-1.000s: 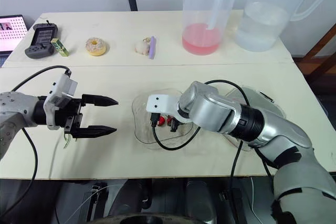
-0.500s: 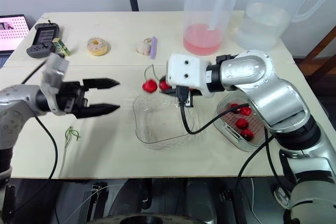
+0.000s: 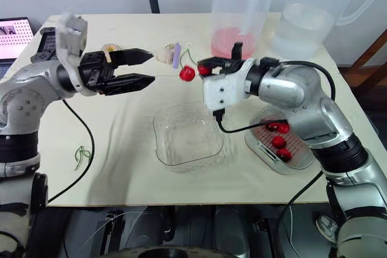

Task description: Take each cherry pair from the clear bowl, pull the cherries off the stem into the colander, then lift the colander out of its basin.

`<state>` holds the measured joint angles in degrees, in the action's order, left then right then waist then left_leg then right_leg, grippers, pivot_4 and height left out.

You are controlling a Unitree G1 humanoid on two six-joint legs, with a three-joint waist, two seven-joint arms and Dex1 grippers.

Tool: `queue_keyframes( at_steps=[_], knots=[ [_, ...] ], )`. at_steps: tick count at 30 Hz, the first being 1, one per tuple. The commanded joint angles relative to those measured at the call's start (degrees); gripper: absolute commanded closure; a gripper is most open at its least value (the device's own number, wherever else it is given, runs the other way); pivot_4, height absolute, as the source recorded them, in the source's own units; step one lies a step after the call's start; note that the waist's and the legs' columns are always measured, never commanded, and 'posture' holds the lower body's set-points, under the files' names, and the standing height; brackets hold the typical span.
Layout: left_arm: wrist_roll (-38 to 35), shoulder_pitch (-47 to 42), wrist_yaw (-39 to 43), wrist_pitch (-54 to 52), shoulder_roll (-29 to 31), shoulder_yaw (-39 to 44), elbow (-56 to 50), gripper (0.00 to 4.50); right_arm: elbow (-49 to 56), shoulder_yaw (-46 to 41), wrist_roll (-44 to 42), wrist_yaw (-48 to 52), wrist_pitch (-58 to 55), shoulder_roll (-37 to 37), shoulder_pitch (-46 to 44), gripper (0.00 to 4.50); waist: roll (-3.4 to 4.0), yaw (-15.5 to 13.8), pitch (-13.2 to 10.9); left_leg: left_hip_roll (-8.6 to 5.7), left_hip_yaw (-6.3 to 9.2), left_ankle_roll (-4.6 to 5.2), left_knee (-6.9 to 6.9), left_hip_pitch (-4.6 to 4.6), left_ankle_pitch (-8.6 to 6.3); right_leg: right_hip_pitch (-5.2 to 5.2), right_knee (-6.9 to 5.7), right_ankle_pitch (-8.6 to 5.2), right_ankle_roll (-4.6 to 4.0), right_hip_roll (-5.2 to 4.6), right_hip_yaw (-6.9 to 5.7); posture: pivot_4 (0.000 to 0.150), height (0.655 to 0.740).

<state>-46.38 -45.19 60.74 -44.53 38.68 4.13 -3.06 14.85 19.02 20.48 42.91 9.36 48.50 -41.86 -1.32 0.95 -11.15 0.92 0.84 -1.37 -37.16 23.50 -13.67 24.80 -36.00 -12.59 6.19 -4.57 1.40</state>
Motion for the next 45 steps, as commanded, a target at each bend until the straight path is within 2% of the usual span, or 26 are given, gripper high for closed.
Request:
queue_keyframes(
  at_steps=[1, 11, 19, 22, 26, 28, 29, 35, 38, 40, 42, 43, 45],
  knots=[
    [2.8, -2.9, -1.3, 1.1, -0.7, -1.0, 0.7, 0.00, 0.8, -1.2, 5.5, -2.2, 4.8, 0.0, -1.3, 3.31, 0.00, 0.1, 0.0, 0.00, 0.01, 0.00, 0.00, 0.00, 0.00, 0.00, 0.00, 0.00, 0.00, 0.00, 0.00, 0.150, 0.7400],
    [2.7, -5.6, -3.0, -3.3, -4.0, -3.5, -0.9, 0.00, 1.4, -1.8, 9.6, -1.2, 6.6, -3.0, -1.8, 3.31, 0.00, 0.1, 0.0, 0.00, 0.03, 0.00, 0.00, -0.01, 0.00, -0.02, -0.01, 0.00, 0.01, 0.00, 0.00, 0.150, 0.7400],
    [5.6, -7.2, -6.2, -5.8, -5.2, -5.4, -0.2, 0.00, 1.8, -2.0, 9.6, -0.2, 6.5, -4.0, -1.8, 3.31, 0.00, 0.1, 0.0, -0.01, 0.04, 0.00, -0.02, -0.02, 0.01, -0.04, -0.01, 0.01, 0.01, 0.00, 0.00, 0.150, 0.7400],
    [6.9, -6.8, -6.0, -5.2, -5.0, -5.9, 0.2, 0.95, 1.8, -2.1, 9.6, 0.2, 6.3, -4.2, -2.0, 3.39, 0.00, 0.1, 0.0, -0.01, 0.05, 0.00, -0.01, -0.03, 0.01, -0.04, -0.02, 0.01, 0.01, 0.00, 0.00, 0.150, 0.7400],
    [7.5, -6.8, -6.0, -4.6, -6.1, -5.7, 0.0, 2.96, 2.1, -2.3, 9.4, 0.8, 5.6, -5.2, -2.5, 3.39, 0.00, 0.0, 0.0, -0.01, 0.05, 0.00, -0.02, -0.03, 0.01, -0.05, -0.02, 0.01, 0.02, 0.01, 0.00, 0.150, 0.7400],
    [7.5, -6.9, -6.1, -4.6, -6.6, -5.5, 0.1, 4.15, 2.2, -2.4, 9.3, 1.1, 5.5, -5.3, -2.4, 3.39, 0.00, 0.0, 0.0, -0.01, 0.05, 0.00, -0.02, -0.03, 0.01, -0.06, -0.02, 0.01, 0.02, 0.00, 0.00, 0.150, 0.7400],
    [7.5, -7.0, -6.1, -4.6, -6.8, -5.4, 0.1, 4.42, 2.2, -2.4, 9.1, 1.3, 5.3, -5.4, -2.3, 3.39, 0.00, 0.0, 0.0, -0.01, 0.05, 0.00, -0.02, -0.03, 0.01, -0.06, -0.02, 0.01, 0.02, 0.00, 0.00, 0.150, 0.7400],
    [7.8, -6.7, -5.5, -4.6, -6.9, -5.3, 0.1, 4.42, 3.3, -3.1, 3.5, 6.1, 1.0, -5.8, -1.3, 3.39, 0.00, 0.0, 0.0, -0.01, 0.07, 0.00, -0.03, -0.03, 0.01, -0.07, -0.02, 0.01, 0.02, 0.00, 0.00, 0.150, 0.7400],
    [7.7, -6.6, -4.7, -3.4, -7.2, -4.8, 0.7, 4.50, 4.7, -4.6, 0.7, 7.4, -1.7, -6.1, -0.8, 2.31, 0.00, 0.0, 0.0, -0.01, 0.08, 0.00, -0.02, -0.03, 0.01, -0.07, -0.02, 0.01, 0.02, 0.01, -0.01, 0.150, 0.7400],
    [8.2, -6.4, -4.3, -2.0, -7.4, -4.8, 0.8, 4.50, 5.4, -6.3, -0.2, 8.0, -3.7, -5.3, 0.2, 1.38, 0.00, -0.1, 0.0, -0.01, 0.08, 0.00, -0.02, -0.03, 0.01, -0.07, -0.03, 0.01, 0.02, 0.01, -0.01, 0.150, 0.7400],
    [6.9, -6.6, -3.4, -1.7, -7.7, -3.9, 0.4, 4.50, 7.7, -9.5, -5.4, 9.7, -8.9, -5.4, 2.4, 0.41, 0.00, -0.1, 0.0, -0.02, 0.09, 0.00, -0.02, -0.03, 0.01, -0.08, -0.02, 0.01, 0.02, 0.01, -0.01, 0.150, 0.7400],
    [6.4, -6.7, -3.0, -1.8, -7.8, -3.6, 0.2, 4.50, 8.8, -10.6, -7.5, 10.4, -11.3, -5.7, 3.1, 0.06, 0.00, -0.2, 0.0, -0.02, 0.09, 0.00, -0.03, -0.04, 0.01, -0.10, -0.01, 0.01, 0.02, 0.01, -0.01, 0.150, 0.7400],
    [6.6, -6.4, -1.4, -0.9, -7.5, -3.9, -0.5, 4.50, 10.7, -13.4, -12.2, 12.0, -17.2, -5.5, 4.2, 0.06, 0.00, -0.2, 0.0, -0.02, 0.11, 0.00, -0.04, -0.04, 0.01, -0.13, -0.01, 0.01, 0.02, 0.00, -0.02, 0.150, 0.7400]
  ],
)
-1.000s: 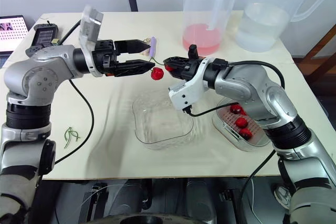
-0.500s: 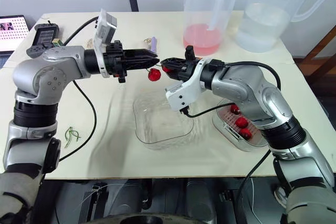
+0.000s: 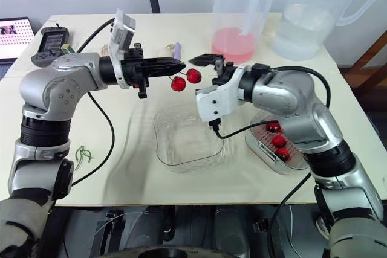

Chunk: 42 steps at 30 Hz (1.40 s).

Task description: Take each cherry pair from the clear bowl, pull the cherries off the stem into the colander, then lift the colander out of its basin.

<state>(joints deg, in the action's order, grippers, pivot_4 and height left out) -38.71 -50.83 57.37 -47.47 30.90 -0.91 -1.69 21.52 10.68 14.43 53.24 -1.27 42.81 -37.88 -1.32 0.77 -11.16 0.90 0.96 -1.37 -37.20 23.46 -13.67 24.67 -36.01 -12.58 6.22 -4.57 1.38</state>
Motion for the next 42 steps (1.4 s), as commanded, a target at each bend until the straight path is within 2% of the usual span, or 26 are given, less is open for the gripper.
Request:
queue_keyframes(
  at_steps=[1, 5, 7, 8, 13, 23, 26, 32, 33, 42],
  knots=[
    [-1.0, -0.6, 2.7, 2.3, 0.5, 0.9, -2.1, 4.50, 5.5, -6.8, -9.8, 2.8, -11.0, 0.3, 0.9, 0.06, 0.00, 0.0, 0.0, 0.00, 0.01, 0.00, -0.01, 0.00, 0.00, 0.00, 0.00, 0.00, 0.00, 0.00, 0.00, 0.150, 0.7400],
    [-1.2, -0.4, 6.3, 3.8, 1.3, 0.5, -2.7, 4.50, 12.2, -18.6, -35.5, 1.1, -44.0, -6.0, -1.0, 0.06, 0.03, 0.2, 0.0, 0.01, 0.10, 0.00, -0.02, -0.04, 0.00, -0.05, -0.02, 0.00, -0.01, 0.02, -0.06, 0.150, 0.7400],
    [-1.0, -0.1, 8.7, 5.0, 1.8, -0.1, -3.8, 4.50, 11.0, -22.4, -49.2, 5.5, -61.0, -2.9, -3.7, 0.06, 0.05, 0.1, 0.0, 0.02, 0.13, 0.00, -0.01, -0.07, 0.00, -0.06, -0.07, 0.01, -0.02, 0.01, -0.06, 0.150, 0.7400],
    [-1.1, 0.1, 9.6, 5.2, 2.0, -0.3, -4.3, 4.50, 10.8, -23.4, -52.4, 5.5, -64.6, -2.0, -4.2, 0.06, 0.05, 0.0, 0.0, 0.02, 0.14, 0.00, -0.01, -0.07, 0.00, -0.06, -0.07, 0.01, -0.03, 0.01, -0.08, 0.150, 0.7400],
    [-5.2, 1.3, 13.2, 3.5, 1.8, 0.5, -6.9, 4.50, 9.1, -20.2, -53.5, 2.3, -63.1, -0.9, -3.6, 0.06, 0.05, 0.0, 0.0, 0.01, 0.14, 0.01, 0.01, -0.07, -0.01, -0.10, 0.00, -0.12, -0.23, 0.00, -0.10, 0.150, 0.7400],
    [-5.5, 1.8, 14.2, 3.3, 3.4, 0.3, -7.6, 4.50, 8.0, -18.5, -61.3, -2.7, -64.5, -5.1, -5.1, 0.06, 0.05, 0.1, 0.0, 0.01, 0.15, 0.01, 0.01, -0.05, -0.01, -0.10, 0.00, -0.04, -0.05, 0.02, -0.10, 0.150, 0.7400],
    [-5.6, 1.9, 14.3, 3.4, 3.6, 0.2, -7.7, 4.50, 8.0, -18.4, -63.5, -4.3, -64.9, -5.6, -5.4, 0.95, 0.05, 0.1, 0.0, 0.01, 0.15, 0.01, 0.00, -0.05, -0.01, -0.09, 0.00, -0.04, -0.05, 0.02, -0.10, 0.150, 0.7400],
    [-6.7, 1.5, 14.0, 2.8, 3.4, 0.6, -7.6, 4.50, 8.6, -17.5, -65.4, -6.2, -64.8, -4.7, -4.6, 3.80, 0.05, 0.1, 0.0, 0.01, 0.15, 0.01, 0.01, -0.05, -0.01, -0.10, 0.01, -0.06, -0.09, 0.02, -0.10, 0.150, 0.7400],
    [-6.8, 1.6, 14.0, 2.9, 3.5, 0.6, -7.6, 4.50, 8.7, -17.4, -65.3, -6.6, -64.4, -4.4, -4.4, 3.95, 0.05, 0.1, 0.0, 0.01, 0.15, 0.01, 0.01, -0.05, -0.01, -0.09, 0.01, -0.06, -0.09, 0.02, -0.10, 0.150, 0.7400],
    [-7.0, 1.8, 14.1, 3.0, 3.5, 0.6, -7.5, 4.50, 7.8, -18.2, -65.2, -4.4, -61.1, 1.0, 0.0, 3.95, 0.04, -0.1, 0.0, 0.01, 0.15, 0.01, 0.01, -0.04, -0.01, -0.10, 0.04, -0.12, -0.18, 0.02, -0.10, 0.150, 0.7400]
  ],
)
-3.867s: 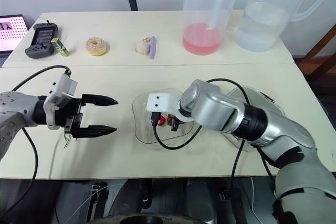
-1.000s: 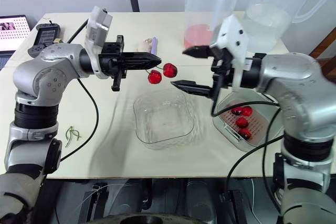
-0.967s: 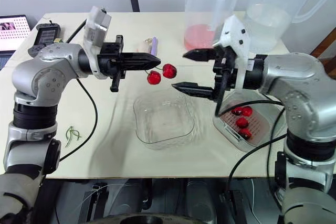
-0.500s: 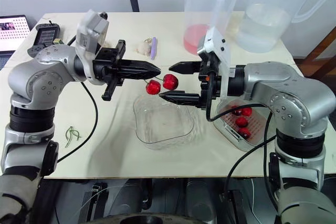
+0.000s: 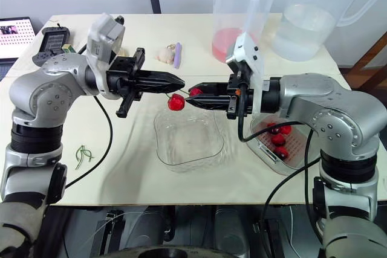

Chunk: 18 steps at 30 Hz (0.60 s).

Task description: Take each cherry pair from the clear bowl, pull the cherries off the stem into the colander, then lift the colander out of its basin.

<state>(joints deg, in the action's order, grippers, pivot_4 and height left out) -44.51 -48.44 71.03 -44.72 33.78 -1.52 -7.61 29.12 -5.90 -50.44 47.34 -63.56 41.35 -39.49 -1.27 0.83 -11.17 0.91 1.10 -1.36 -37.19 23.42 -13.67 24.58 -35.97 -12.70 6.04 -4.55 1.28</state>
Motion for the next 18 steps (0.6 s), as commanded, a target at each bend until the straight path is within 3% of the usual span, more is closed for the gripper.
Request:
queue_keyframes(
  at_steps=[1, 6, 12, 15, 18],
  knots=[
    [-1.1, -0.6, 0.5, 0.3, 0.7, 1.3, -1.4, 4.50, 0.1, -2.1, -0.4, 2.5, 1.8, 3.6, 2.7, 3.95, -0.01, -0.1, 0.0, 0.00, 0.00, 0.00, 0.00, 0.01, 0.00, 0.00, 0.01, -0.01, 0.00, 0.00, -0.01, 0.150, 0.7400],
    [-0.8, -0.4, 0.5, 0.7, 1.1, 1.6, -1.1, 4.50, -1.0, -6.6, -1.9, 6.6, 2.5, 10.0, 9.6, 3.95, -0.02, -0.1, 0.0, 0.00, -0.01, 0.00, 0.00, 0.04, 0.00, 0.00, 0.06, -0.01, 0.00, 0.00, 0.00, 0.150, 0.7400],
    [-0.8, -0.2, 0.3, 1.0, 1.1, 1.7, -1.1, 4.50, -5.9, -9.9, 2.7, 9.3, 7.4, 17.5, 14.6, 3.95, -0.02, 0.2, 0.0, 0.00, -0.04, 0.00, -0.01, 0.01, 0.00, -0.01, 0.09, -0.02, -0.04, 0.00, 0.02, 0.150, 0.7400],
    [0.1, 0.4, 0.1, 2.2, 0.7, 1.4, -1.0, 4.50, -12.7, -7.0, 17.8, 10.9, 18.9, 26.3, 22.6, 3.95, -0.01, -0.2, 0.0, 0.01, -0.04, 0.00, 0.04, 0.00, 0.00, -0.01, 0.09, -0.04, -0.01, 0.02, 0.01, 0.150, 0.7400],
    [0.2, 0.7, 0.2, 2.6, 0.6, 1.2, -1.0, 4.50, -15.2, -5.8, 23.5, 12.8, 25.3, 30.0, 28.3, 3.95, -0.01, -0.3, 0.0, -0.03, -0.05, 0.00, 0.03, 0.05, 0.00, -0.09, 0.34, -0.06, -0.01, -0.02, 0.01, 0.150, 0.7400]
  ],
)
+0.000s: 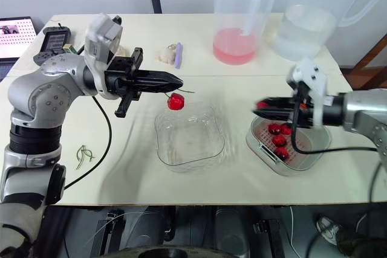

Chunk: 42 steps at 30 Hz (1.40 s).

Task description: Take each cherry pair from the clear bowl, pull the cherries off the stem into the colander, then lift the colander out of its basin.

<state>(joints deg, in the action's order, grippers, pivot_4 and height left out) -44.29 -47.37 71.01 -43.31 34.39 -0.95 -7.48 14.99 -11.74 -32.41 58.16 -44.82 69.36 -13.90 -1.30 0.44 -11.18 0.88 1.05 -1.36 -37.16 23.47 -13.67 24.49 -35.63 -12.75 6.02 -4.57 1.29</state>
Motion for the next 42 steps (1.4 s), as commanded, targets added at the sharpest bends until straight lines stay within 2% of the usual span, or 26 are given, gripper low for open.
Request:
queue_keyframes(
  at_steps=[1, 6, 14, 15, 17, 21, 23, 27, 33, 40, 42],
  knots=[
    [0.0, -0.4, 0.1, 1.3, 0.0, 0.6, -1.2, 4.50, -1.4, 0.0, 6.3, 2.5, 7.5, 2.5, 4.2, 3.95, 0.01, 0.2, 0.0, 0.00, -0.06, 0.00, 0.00, 0.01, 0.00, -0.02, 0.09, 0.03, 0.00, -0.02, 0.05, 0.150, 0.7400],
    [-0.1, -0.2, -0.3, 1.4, -0.1, 0.6, -1.3, 4.50, -2.7, -1.1, 9.6, 3.7, 9.1, 3.7, 8.1, 3.95, 0.03, 0.6, 0.0, 0.00, -0.09, 0.00, 0.00, -0.04, 0.00, -0.02, 0.05, 0.04, 0.02, 0.00, 0.11, 0.150, 0.7400],
    [0.2, -0.2, -0.5, 1.8, -0.5, 0.4, -1.1, 4.50, -2.3, -4.8, 8.0, 7.0, 6.0, 5.4, 7.9, 0.29, 0.03, 0.3, 0.0, 0.00, -0.08, 0.00, -0.01, -0.03, 0.00, -0.03, 0.06, 0.04, 0.01, 0.00, 0.10, 0.150, 0.7400],
    [0.2, -0.2, -0.6, 1.8, -0.6, 0.4, -1.0, 4.50, -2.0, -5.3, 6.8, 7.6, 4.7, 5.4, 7.0, 0.02, 0.03, 0.3, 0.0, 0.00, -0.08, 0.00, -0.01, -0.03, 0.00, -0.03, 0.06, 0.04, 0.01, 0.00, 0.11, 0.150, 0.7400],
    [0.0, -0.3, -0.9, 1.7, -0.9, 0.4, -0.9, 4.50, -0.1, -6.0, 2.6, 8.7, 1.3, 4.7, 3.9, 0.02, 0.03, 0.4, 0.0, 0.00, -0.08, 0.00, -0.02, -0.03, 0.00, -0.03, 0.06, 0.04, 0.01, 0.00, 0.11, 0.150, 0.7400],
    [-0.5, 0.1, -1.3, 1.5, -1.6, 0.3, -1.0, 4.50, 5.3, -4.7, -11.2, 4.8, -8.5, -2.9, -9.0, 0.02, 0.02, 0.8, 0.0, 0.05, -0.05, 0.00, -0.01, -0.08, 0.00, -0.04, 0.03, 0.05, -0.01, 0.05, 0.10, 0.150, 0.7400],
    [-0.5, 0.1, -1.4, 1.5, -1.8, 0.2, -0.9, 4.50, 6.7, -2.4, -14.6, 2.5, -12.1, -6.5, -14.1, 0.02, 0.01, 0.5, 0.0, 0.05, 0.00, 0.00, 0.01, -0.07, 0.00, -0.04, 0.03, 0.06, -0.02, 0.08, 0.09, 0.150, 0.7400],
    [-0.6, -0.1, -1.7, 1.1, -2.2, 0.0, -1.2, 4.50, 7.6, 4.4, -16.1, -1.9, -13.9, -15.0, -23.0, 0.02, 0.00, 0.3, 0.0, 0.04, 0.04, 0.00, -0.03, -0.02, 0.00, -0.06, 0.06, 0.06, -0.02, 0.07, 0.04, 0.150, 0.7400],
    [-0.5, -0.1, -1.9, 1.0, -1.9, 0.0, -1.5, 4.50, 8.2, 10.5, -17.5, -7.0, -15.7, -25.7, -30.4, 0.02, 0.00, 0.3, 0.0, 0.00, 0.04, 0.00, -0.05, 0.03, 0.00, -0.06, 0.07, 0.08, 0.01, 0.01, 0.03, 0.150, 0.7400],
    [-0.6, -0.1, -2.6, 0.8, -1.8, 0.1, -2.0, 4.50, 8.2, 14.0, -17.9, -9.5, -17.0, -31.1, -32.9, 0.02, 0.01, 0.3, 0.0, 0.01, 0.08, 0.00, -0.04, 0.02, 0.00, -0.05, 0.04, 0.18, 0.17, 0.02, 0.01, 0.150, 0.7400],
    [-0.8, -0.2, -2.9, 0.6, -1.8, 0.2, -2.1, 4.50, 8.1, 14.5, -18.1, -9.7, -17.2, -31.9, -33.0, 0.62, 0.01, 0.3, 0.0, 0.01, 0.08, 0.00, -0.05, 0.02, 0.00, -0.05, 0.04, 0.18, 0.17, 0.02, 0.00, 0.150, 0.7400]
  ],
)
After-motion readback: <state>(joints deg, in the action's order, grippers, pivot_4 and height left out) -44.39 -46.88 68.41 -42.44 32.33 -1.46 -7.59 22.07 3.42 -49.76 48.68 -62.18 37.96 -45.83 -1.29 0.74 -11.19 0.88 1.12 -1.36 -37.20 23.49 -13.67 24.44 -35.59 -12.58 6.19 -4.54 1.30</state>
